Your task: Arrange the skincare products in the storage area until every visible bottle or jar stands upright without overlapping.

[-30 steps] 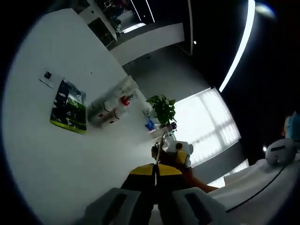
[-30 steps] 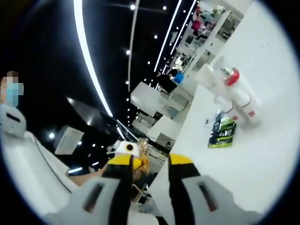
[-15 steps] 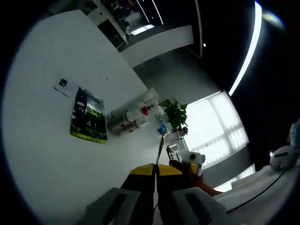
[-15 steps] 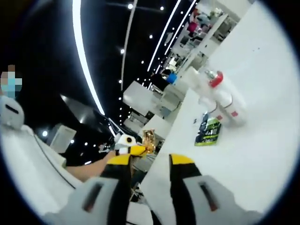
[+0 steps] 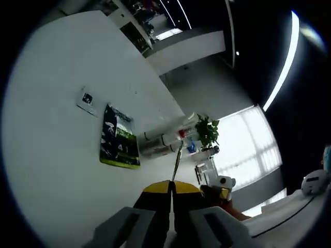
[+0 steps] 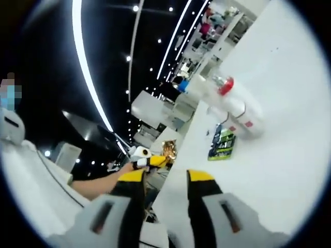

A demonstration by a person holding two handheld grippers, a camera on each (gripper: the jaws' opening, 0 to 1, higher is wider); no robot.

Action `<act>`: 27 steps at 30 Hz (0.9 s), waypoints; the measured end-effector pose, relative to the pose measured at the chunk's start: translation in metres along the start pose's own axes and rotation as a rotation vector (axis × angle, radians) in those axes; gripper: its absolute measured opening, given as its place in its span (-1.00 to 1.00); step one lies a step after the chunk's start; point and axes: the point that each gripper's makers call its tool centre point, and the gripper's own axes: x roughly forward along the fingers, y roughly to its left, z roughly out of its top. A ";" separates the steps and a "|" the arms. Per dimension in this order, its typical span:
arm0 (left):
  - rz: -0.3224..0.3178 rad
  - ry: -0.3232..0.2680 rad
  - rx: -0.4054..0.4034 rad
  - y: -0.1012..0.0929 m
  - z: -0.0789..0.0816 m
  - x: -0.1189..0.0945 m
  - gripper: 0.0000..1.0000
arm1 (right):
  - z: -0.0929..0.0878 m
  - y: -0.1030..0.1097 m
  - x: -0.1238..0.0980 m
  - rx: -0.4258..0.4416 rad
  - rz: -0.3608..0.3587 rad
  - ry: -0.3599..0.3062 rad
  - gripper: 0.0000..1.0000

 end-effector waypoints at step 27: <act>0.170 -0.004 -0.124 0.075 0.043 0.008 -1.00 | -0.011 -0.048 -0.002 -0.135 -0.189 0.139 -0.16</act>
